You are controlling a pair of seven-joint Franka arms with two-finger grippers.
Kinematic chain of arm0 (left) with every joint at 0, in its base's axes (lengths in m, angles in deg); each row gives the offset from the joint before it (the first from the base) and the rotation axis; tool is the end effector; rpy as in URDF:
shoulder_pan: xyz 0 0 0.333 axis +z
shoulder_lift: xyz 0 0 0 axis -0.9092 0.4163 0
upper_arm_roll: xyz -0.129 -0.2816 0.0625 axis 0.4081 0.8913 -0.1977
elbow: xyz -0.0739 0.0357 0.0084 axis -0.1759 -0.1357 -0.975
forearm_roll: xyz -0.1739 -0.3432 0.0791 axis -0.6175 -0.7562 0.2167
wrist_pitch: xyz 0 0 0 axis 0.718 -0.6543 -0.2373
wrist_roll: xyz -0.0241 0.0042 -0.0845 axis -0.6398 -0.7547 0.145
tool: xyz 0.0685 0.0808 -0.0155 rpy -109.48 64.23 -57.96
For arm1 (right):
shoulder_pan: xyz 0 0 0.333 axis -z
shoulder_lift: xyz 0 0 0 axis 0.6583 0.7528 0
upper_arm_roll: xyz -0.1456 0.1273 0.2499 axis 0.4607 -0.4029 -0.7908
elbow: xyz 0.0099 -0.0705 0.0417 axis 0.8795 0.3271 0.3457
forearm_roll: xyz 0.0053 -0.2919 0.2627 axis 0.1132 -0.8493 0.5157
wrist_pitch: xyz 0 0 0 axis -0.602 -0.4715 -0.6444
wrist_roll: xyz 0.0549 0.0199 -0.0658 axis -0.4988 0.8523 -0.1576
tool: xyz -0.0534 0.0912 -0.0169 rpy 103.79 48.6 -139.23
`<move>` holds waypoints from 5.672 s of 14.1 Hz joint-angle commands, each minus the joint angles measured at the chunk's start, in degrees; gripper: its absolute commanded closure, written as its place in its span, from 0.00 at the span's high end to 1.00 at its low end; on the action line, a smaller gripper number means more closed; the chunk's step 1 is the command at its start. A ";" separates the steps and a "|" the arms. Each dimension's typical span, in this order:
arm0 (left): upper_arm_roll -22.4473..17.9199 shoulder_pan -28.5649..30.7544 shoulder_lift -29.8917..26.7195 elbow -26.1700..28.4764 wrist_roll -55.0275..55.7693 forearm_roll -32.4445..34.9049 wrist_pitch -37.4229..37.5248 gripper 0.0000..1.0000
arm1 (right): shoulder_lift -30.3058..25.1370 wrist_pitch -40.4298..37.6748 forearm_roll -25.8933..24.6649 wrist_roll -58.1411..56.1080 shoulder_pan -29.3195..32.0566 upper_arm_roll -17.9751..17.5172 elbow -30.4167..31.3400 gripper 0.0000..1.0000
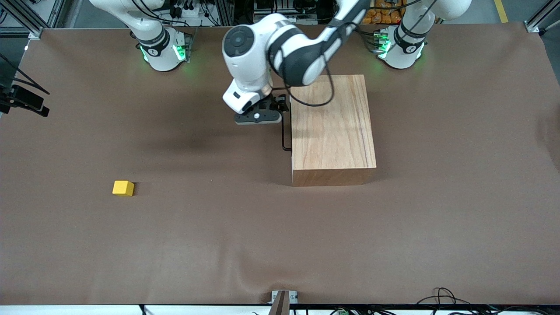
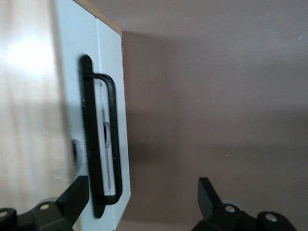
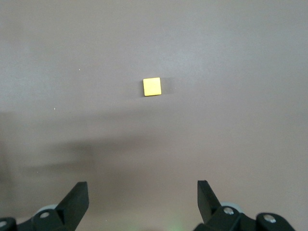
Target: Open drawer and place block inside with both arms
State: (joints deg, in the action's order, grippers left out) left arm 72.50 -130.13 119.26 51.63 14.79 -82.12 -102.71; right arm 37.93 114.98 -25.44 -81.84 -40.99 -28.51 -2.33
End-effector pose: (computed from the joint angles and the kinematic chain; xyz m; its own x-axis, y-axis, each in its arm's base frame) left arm 0.4008 -0.6119 0.3758 0.9995 -0.0260 -0.0184 -0.0285 -0.9882 -0.1504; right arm 0.5428 -0.0584 0.6398 0.9942 -0.0970 -0.0457 -0.0967 -0.9953 0.0079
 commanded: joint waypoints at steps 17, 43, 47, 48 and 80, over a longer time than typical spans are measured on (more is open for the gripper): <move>-2.86 -2.95 7.42 -2.70 -1.55 5.57 0.93 1.00 | 0.33 2.37 0.37 0.01 0.52 -0.25 -0.58 1.00; -3.03 -2.68 8.73 -2.70 2.85 5.49 -0.56 1.00 | 0.24 2.10 0.37 0.01 0.52 -0.25 -0.41 1.00; -3.03 -2.24 9.26 -2.70 2.58 5.49 -3.63 1.00 | 0.33 2.01 0.37 0.01 0.52 -0.25 -0.41 1.00; -3.12 -1.98 9.35 -2.70 2.58 5.49 -4.42 1.00 | 0.24 2.01 0.37 0.01 0.52 -0.25 -0.41 1.00; 2.42 -2.77 11.63 -4.37 2.67 4.78 -20.68 1.00 | 0.42 1.84 0.37 0.01 1.75 -0.25 -0.32 1.00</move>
State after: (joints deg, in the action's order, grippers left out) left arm 74.40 -132.85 128.75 50.04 16.82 -77.69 -121.41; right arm 38.17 117.20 -25.44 -81.84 -40.24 -28.23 -2.33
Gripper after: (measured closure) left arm 0.000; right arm 0.000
